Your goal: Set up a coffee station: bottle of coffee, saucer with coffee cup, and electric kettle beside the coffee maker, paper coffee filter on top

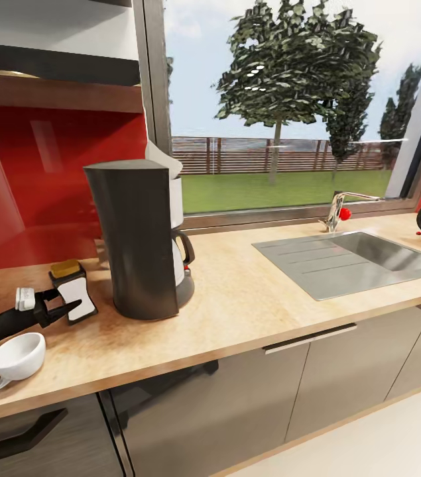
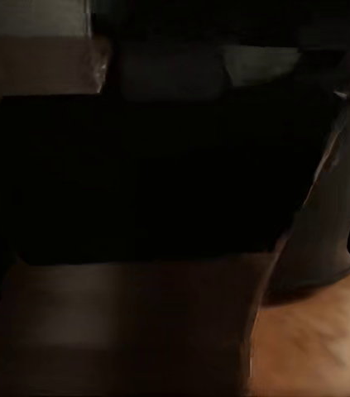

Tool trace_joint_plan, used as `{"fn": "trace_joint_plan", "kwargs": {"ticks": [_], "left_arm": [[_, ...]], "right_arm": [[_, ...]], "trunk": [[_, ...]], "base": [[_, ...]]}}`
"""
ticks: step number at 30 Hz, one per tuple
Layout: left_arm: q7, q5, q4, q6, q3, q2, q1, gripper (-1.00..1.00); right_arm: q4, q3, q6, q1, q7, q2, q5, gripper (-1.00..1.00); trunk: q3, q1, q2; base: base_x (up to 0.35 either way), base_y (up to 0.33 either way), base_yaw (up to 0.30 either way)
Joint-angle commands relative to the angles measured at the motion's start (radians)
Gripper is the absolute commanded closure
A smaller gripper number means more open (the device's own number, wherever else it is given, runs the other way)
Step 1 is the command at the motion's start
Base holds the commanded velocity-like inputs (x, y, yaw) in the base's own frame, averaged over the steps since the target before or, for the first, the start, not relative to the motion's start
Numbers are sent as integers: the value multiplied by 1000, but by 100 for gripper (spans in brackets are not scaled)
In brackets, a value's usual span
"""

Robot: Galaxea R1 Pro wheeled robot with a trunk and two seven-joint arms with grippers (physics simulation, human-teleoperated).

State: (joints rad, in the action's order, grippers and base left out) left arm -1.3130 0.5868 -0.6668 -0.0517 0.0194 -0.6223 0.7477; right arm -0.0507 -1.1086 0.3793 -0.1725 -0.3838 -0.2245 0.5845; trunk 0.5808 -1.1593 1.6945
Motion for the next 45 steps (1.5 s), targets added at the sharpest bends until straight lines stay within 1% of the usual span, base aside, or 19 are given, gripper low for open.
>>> {"fn": "trace_joint_plan", "kwargs": {"ticks": [1, 31, 45], "left_arm": [[-2, 4, 1, -5, 2, -1, 1, -100], [-2, 4, -2, -6, -2, -1, 1, -100], [-2, 4, -2, -6, -2, -2, 1, -100]], "right_arm": [[-3, -7, 4, -1, -7, 1, 11, -100], [-3, -7, 4, -1, -7, 1, 11, -100], [-3, -7, 4, -1, -7, 1, 11, -100]], "trunk": [[1, 0, 1], [1, 0, 1], [1, 0, 1]], "base": [[0, 0, 0], [0, 0, 0], [0, 39, 0]]}}
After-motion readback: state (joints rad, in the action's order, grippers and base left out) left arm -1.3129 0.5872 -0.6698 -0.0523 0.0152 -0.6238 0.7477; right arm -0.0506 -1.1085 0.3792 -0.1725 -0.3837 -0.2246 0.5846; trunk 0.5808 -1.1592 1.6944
